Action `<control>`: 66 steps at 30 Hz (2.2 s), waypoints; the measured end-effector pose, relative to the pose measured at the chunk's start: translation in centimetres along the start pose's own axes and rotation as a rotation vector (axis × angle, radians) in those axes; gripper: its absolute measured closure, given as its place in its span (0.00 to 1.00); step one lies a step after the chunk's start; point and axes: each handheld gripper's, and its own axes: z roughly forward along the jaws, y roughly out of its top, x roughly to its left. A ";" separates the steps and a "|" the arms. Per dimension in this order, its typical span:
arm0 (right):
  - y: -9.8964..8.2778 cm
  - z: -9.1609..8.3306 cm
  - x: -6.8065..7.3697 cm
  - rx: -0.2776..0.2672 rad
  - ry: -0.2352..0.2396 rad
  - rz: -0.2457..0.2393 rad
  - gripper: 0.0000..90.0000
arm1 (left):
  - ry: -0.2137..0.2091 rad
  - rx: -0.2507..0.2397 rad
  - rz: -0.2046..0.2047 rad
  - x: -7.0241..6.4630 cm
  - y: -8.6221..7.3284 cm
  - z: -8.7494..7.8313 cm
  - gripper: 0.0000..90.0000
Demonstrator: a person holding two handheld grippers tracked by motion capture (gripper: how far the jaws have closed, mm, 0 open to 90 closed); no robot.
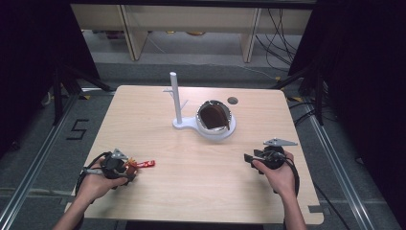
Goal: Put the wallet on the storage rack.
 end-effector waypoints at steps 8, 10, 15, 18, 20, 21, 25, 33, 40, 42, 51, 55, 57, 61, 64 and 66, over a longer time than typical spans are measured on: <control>-0.2 0.0 -0.2 0.003 0.008 0.005 0.53 | 0.018 0.033 0.013 0.2 0.7 0.3 0.56; -0.2 0.1 -0.2 0.004 0.005 0.005 0.53 | 0.013 0.047 0.026 0.2 0.8 0.2 0.57; -0.2 0.1 -0.2 0.002 0.000 0.006 0.53 | 0.016 0.052 0.036 0.2 0.8 0.2 0.65; -0.3 0.1 -0.2 0.007 0.000 0.001 0.53 | 0.022 0.051 0.041 0.1 0.8 0.0 0.74; -0.4 0.0 0.0 0.023 0.009 0.036 0.53 | 0.020 0.034 0.035 0.1 0.7 0.1 0.74; -0.4 0.1 -0.3 0.016 0.006 0.012 0.53 | 0.007 0.034 0.038 0.0 0.7 -0.1 0.74; -0.5 0.1 -0.3 0.014 -0.001 0.011 0.53 | 0.008 -0.034 0.021 -0.3 1.3 -0.9 0.75; -0.6 0.1 -0.4 0.008 -0.005 0.014 0.53 | 0.001 -0.179 0.028 -0.8 3.4 -3.6 0.75; -0.6 0.0 -0.4 0.008 -0.002 0.026 0.53 | 0.027 -0.247 0.081 -0.9 6.0 -5.6 0.75; -0.6 -0.2 -0.5 0.009 -0.021 0.008 0.53 | 0.033 -0.285 0.075 -1.0 6.7 -5.8 0.75; -0.8 -0.1 -0.3 0.003 0.010 0.048 0.53 | 0.045 -0.385 0.053 -1.2 9.6 -6.3 0.75; -0.8 -0.2 -0.3 0.019 0.000 0.054 0.53 | 0.068 -0.396 0.062 -0.8 10.6 -6.6 0.75; -0.7 -0.3 -0.5 0.011 -0.010 0.019 0.53 | 0.072 -0.409 0.052 -0.7 11.1 -6.8 0.75; -0.8 0.0 -0.4 0.007 0.022 0.042 0.53 | 0.071 -0.460 0.008 -0.5 12.0 -6.8 0.75; -0.8 -0.2 -0.5 0.006 -0.006 0.022 0.53 | 0.078 -0.476 -0.011 -0.2 12.8 -6.9 0.75; -0.8 -0.2 -0.4 0.007 -0.009 0.023 0.53 | 0.082 -0.481 -0.014 0.0 13.2 -6.9 0.75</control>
